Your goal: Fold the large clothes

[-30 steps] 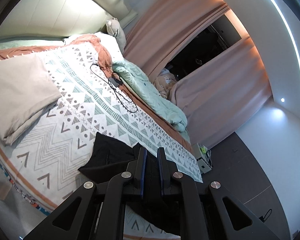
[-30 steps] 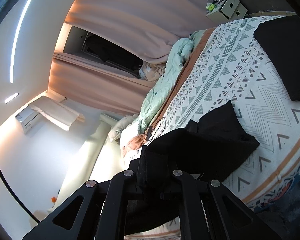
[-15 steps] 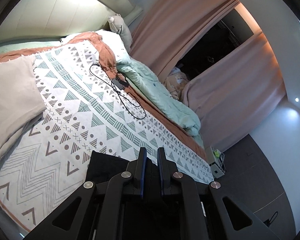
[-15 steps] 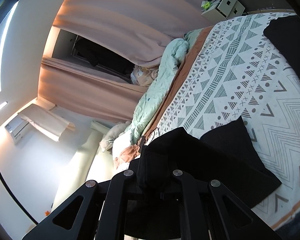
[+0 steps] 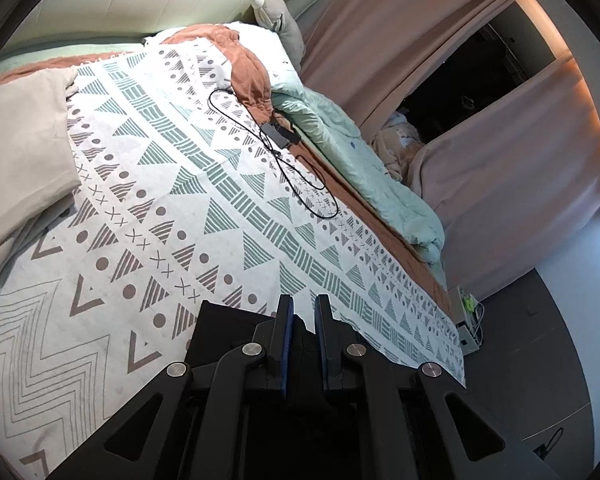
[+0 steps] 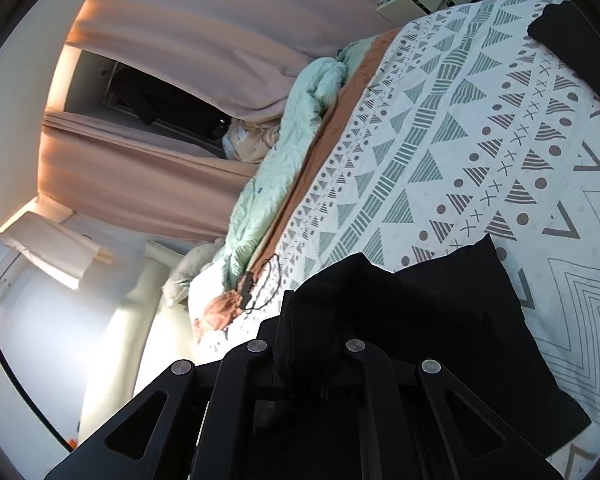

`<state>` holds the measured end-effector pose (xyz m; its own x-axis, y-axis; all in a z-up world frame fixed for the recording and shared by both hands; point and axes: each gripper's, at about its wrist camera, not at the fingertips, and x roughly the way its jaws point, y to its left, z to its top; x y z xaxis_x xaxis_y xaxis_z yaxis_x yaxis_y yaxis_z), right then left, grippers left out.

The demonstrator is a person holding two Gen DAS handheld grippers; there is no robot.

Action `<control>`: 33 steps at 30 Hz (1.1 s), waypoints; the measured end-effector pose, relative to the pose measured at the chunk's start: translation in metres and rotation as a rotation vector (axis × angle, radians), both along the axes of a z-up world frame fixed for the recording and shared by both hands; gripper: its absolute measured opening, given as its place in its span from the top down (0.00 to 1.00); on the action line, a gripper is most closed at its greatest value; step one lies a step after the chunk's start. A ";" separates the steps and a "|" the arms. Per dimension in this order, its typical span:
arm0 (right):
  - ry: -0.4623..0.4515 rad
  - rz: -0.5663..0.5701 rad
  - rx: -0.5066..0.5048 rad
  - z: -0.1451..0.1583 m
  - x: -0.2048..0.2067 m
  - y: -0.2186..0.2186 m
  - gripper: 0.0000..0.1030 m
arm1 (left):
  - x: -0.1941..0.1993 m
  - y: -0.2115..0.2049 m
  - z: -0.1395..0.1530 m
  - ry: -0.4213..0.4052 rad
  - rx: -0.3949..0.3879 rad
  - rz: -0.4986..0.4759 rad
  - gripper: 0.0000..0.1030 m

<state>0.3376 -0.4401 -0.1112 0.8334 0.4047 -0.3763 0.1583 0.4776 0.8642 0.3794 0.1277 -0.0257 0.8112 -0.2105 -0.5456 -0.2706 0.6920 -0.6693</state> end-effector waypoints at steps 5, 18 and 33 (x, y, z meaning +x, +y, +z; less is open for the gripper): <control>0.029 -0.021 -0.019 -0.023 0.022 0.000 0.91 | 0.025 -0.003 -0.020 0.014 -0.004 0.007 0.89; 0.072 -0.097 -0.101 -0.045 0.032 -0.015 0.25 | 0.049 -0.002 -0.042 -0.037 -0.066 -0.034 0.00; 0.237 0.058 -0.416 -0.063 -0.012 -0.019 0.25 | -0.009 0.015 -0.083 0.159 0.119 -0.077 0.36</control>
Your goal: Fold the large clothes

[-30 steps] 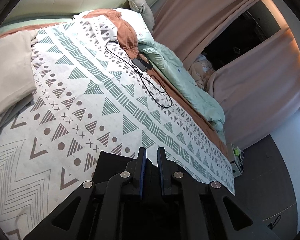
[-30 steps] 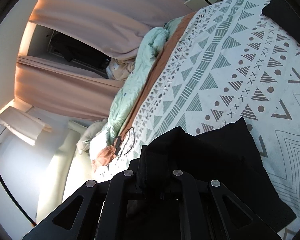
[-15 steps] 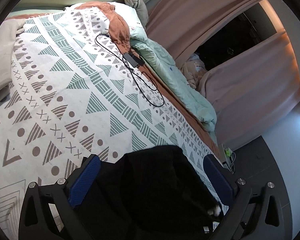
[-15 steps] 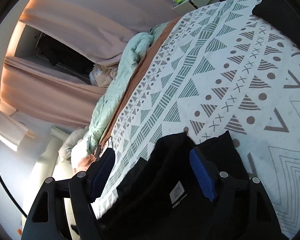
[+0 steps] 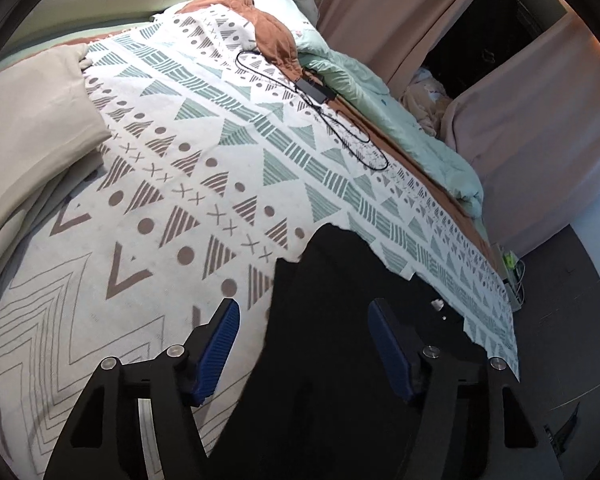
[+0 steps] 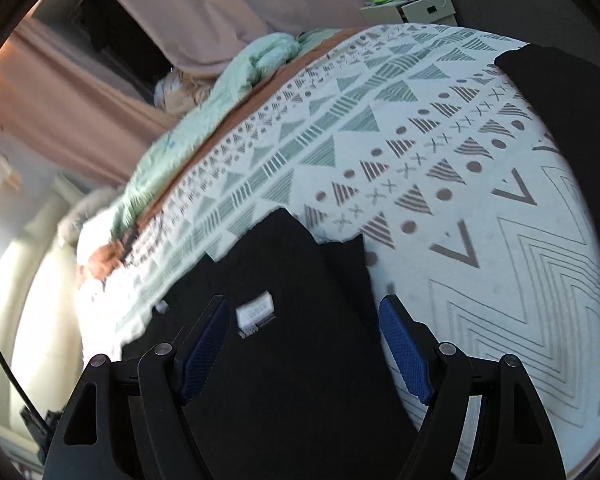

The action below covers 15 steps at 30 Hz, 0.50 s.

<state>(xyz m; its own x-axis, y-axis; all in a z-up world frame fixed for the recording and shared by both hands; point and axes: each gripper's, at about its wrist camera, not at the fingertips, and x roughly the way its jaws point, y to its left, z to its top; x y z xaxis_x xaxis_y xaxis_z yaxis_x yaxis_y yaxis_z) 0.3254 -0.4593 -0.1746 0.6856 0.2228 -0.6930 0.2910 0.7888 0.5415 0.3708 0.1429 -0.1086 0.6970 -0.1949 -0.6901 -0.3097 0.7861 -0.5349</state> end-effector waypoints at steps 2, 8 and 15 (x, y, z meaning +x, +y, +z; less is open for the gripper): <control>0.030 0.018 -0.014 -0.009 -0.006 -0.002 0.25 | -0.007 -0.001 -0.011 0.035 0.017 -0.019 0.43; 0.097 0.075 -0.025 -0.031 -0.020 0.003 0.32 | -0.026 -0.003 -0.041 0.112 0.011 -0.068 0.46; 0.127 0.132 -0.012 -0.047 -0.032 0.011 0.77 | -0.040 -0.006 -0.064 0.174 -0.003 -0.115 0.79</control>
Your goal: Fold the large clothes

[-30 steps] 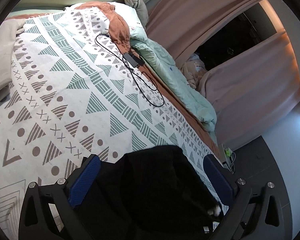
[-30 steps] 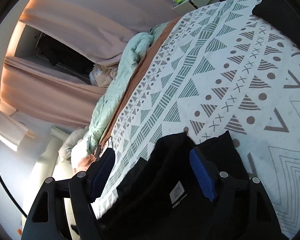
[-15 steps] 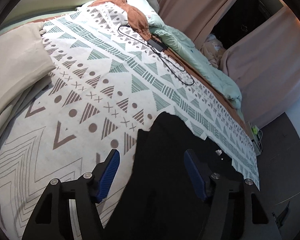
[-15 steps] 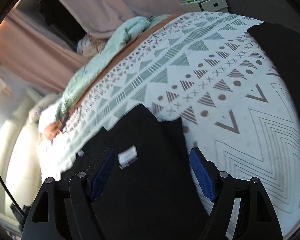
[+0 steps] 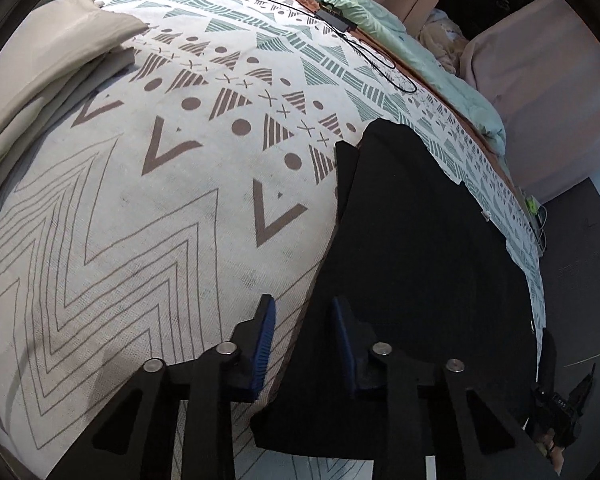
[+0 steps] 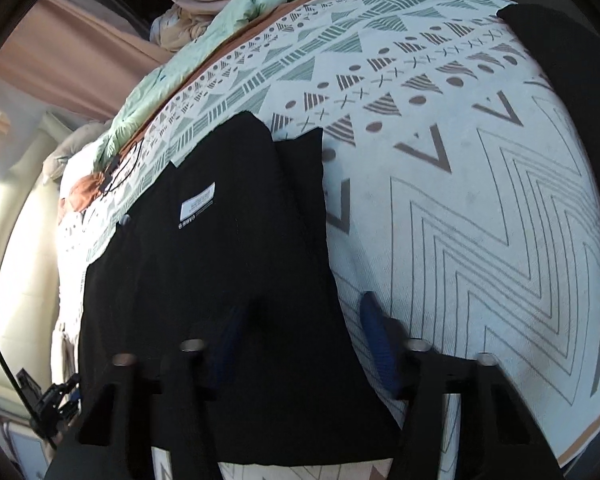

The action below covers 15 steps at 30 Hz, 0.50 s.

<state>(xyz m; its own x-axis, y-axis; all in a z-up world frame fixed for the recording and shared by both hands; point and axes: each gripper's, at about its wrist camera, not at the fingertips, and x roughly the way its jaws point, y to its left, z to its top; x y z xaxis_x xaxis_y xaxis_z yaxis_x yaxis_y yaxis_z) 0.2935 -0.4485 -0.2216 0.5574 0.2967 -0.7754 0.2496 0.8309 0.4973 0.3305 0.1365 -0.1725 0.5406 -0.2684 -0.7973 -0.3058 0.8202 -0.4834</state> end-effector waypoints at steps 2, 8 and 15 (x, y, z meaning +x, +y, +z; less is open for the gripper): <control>-0.029 0.005 -0.015 0.003 -0.006 0.002 0.91 | -0.003 -0.004 0.002 -0.013 0.012 -0.018 0.92; -0.058 -0.022 0.008 0.007 -0.024 -0.003 0.94 | 0.000 -0.011 0.016 -0.042 0.044 -0.040 0.98; -0.052 -0.042 -0.031 0.007 -0.022 0.001 0.94 | 0.004 -0.010 0.006 -0.024 0.048 -0.034 0.98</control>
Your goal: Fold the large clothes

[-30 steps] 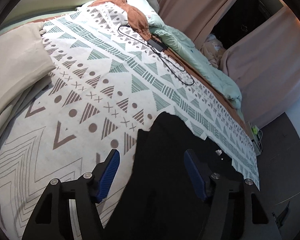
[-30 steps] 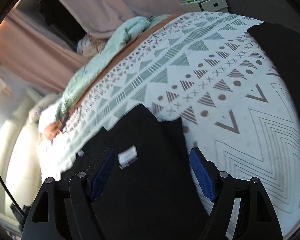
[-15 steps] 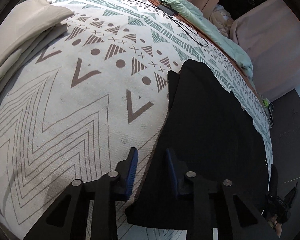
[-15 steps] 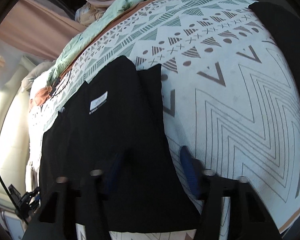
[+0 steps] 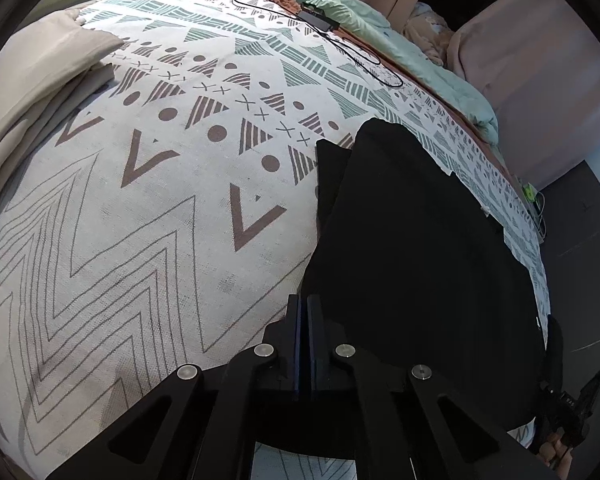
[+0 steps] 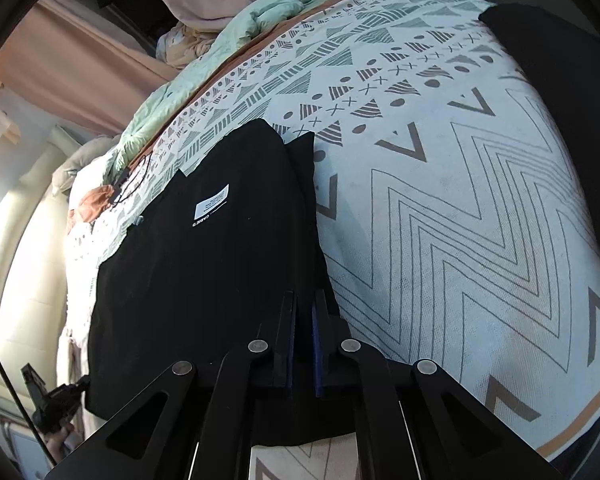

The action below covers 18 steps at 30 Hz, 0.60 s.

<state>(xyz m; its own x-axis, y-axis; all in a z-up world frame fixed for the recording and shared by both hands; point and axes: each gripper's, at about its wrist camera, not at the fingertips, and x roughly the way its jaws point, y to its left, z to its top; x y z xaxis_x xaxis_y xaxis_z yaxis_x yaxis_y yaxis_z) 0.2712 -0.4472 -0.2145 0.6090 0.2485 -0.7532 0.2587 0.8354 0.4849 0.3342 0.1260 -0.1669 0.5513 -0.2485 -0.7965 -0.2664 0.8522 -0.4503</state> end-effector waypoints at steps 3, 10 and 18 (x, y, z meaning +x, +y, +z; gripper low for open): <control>0.005 0.001 -0.025 0.002 0.007 0.004 0.94 | -0.001 0.003 -0.003 0.003 -0.011 0.010 0.98; 0.066 -0.042 -0.085 0.004 0.009 0.008 0.75 | -0.011 0.013 -0.003 0.039 -0.080 0.011 0.59; 0.013 -0.025 -0.145 0.035 -0.018 0.021 0.41 | -0.050 0.033 0.007 -0.029 -0.168 0.071 0.04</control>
